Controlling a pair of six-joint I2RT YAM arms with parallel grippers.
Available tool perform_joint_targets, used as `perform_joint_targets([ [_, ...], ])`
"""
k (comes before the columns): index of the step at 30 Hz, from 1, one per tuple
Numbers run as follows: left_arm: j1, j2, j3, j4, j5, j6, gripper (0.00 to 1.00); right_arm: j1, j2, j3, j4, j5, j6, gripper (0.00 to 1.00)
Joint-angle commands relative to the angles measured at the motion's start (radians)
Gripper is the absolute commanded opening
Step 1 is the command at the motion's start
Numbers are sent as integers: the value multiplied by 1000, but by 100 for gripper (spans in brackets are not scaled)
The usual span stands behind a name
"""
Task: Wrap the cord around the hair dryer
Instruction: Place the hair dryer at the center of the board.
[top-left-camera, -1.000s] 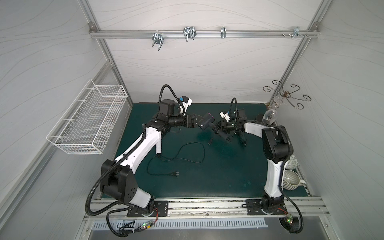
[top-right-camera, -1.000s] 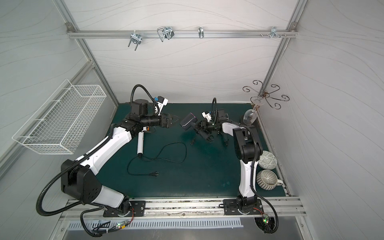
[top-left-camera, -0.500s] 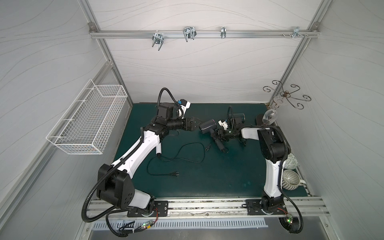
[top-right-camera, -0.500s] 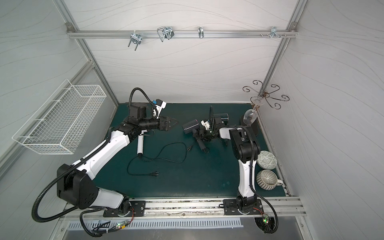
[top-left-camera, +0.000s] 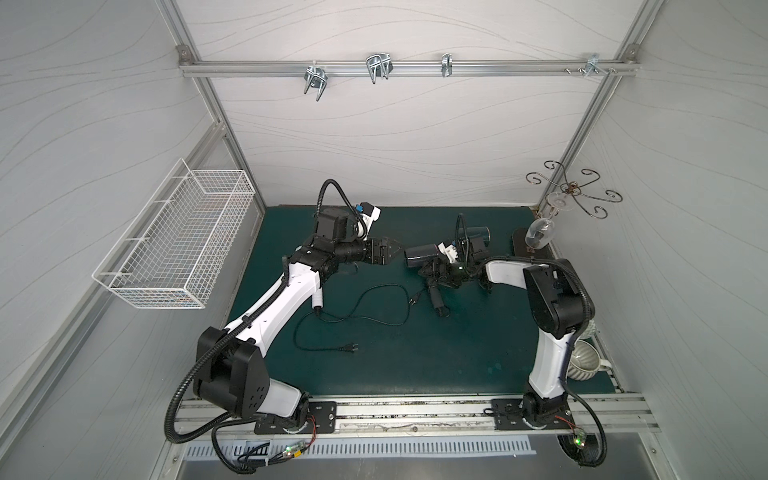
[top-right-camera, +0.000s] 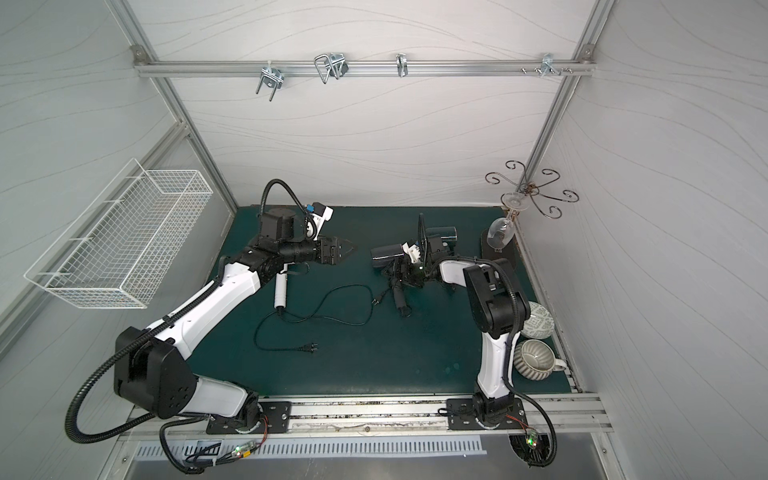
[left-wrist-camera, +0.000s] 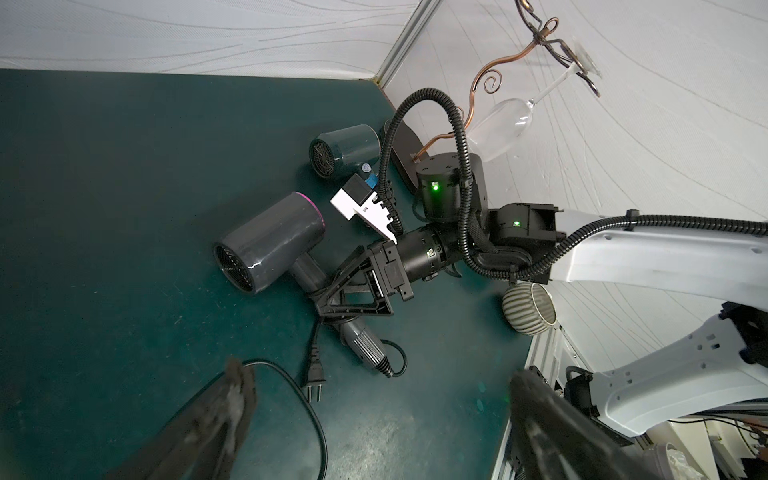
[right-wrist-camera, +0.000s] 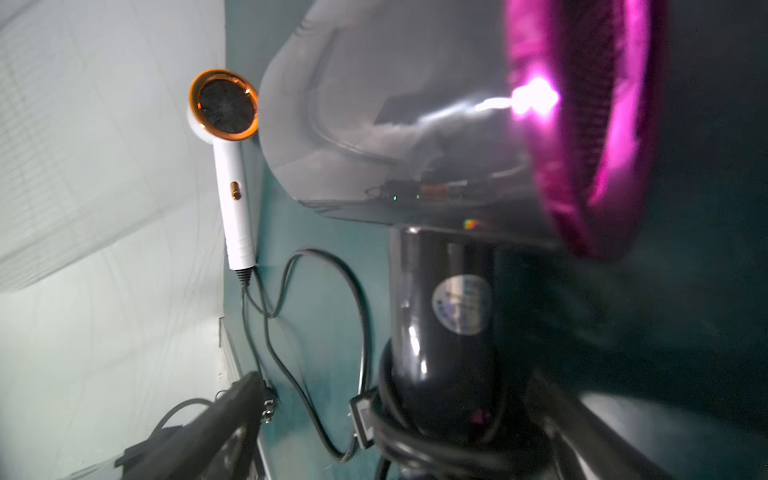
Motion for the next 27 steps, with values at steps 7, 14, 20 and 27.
perform_joint_targets([
  [7, 30, -60, -59, 67, -42, -65, 98, -3, -87, 60, -252, 97, -93, 99],
  [14, 84, -61, -73, -35, -101, -66, 98, 19, -223, 84, -362, 89, -146, 99],
  [20, 130, -53, -61, -172, -240, -68, 98, 109, -274, 184, -563, 220, -267, 99],
  [27, 229, -31, -39, -347, -373, -64, 98, 131, -284, 216, -629, 159, -294, 99],
])
